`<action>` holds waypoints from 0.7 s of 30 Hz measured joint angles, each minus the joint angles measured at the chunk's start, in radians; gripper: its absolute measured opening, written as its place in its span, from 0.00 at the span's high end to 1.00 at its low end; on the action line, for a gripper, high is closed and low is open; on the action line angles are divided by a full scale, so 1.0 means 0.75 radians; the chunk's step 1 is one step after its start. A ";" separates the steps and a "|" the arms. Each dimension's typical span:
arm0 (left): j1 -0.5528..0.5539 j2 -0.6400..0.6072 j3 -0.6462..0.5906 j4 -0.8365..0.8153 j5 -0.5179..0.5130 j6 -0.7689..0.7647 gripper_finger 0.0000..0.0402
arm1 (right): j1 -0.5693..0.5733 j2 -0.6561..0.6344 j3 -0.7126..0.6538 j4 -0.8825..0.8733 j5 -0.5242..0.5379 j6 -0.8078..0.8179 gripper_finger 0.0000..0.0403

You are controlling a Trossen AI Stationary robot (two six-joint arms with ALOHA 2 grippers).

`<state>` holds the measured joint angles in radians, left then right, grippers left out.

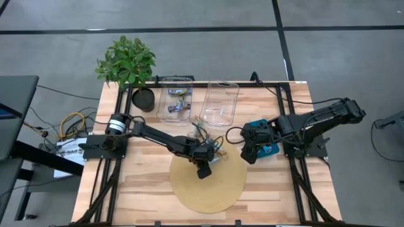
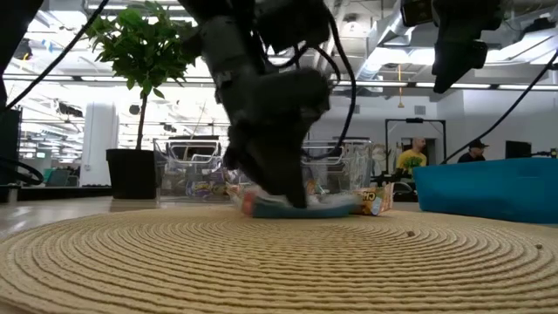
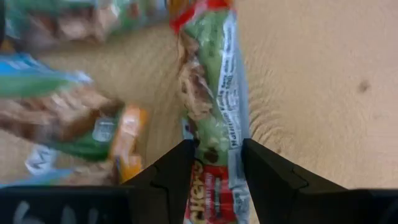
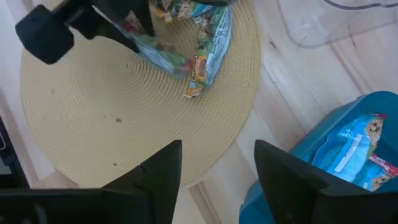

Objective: Pick and place Granola Bars by type
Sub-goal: Put the red granola bar into the blue transparent bin

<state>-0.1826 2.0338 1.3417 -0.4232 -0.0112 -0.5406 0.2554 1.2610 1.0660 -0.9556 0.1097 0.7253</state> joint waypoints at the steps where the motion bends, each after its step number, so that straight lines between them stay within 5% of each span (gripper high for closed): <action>1: -0.005 0.007 0.000 -0.008 0.008 0.001 0.66 | 0.000 0.000 0.000 -0.001 -0.001 0.000 0.53; 8: -0.034 0.010 0.001 -0.016 -0.054 -0.001 0.67 | 0.000 0.000 0.000 0.010 -0.002 -0.009 0.55; 21: 0.001 0.009 0.167 -0.186 -0.061 -0.003 0.92 | -0.001 0.000 0.000 0.095 -0.006 0.032 0.59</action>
<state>-0.1817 2.0403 1.4671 -0.5627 -0.0567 -0.5430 0.2550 1.2610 1.0660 -0.8842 0.1050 0.7493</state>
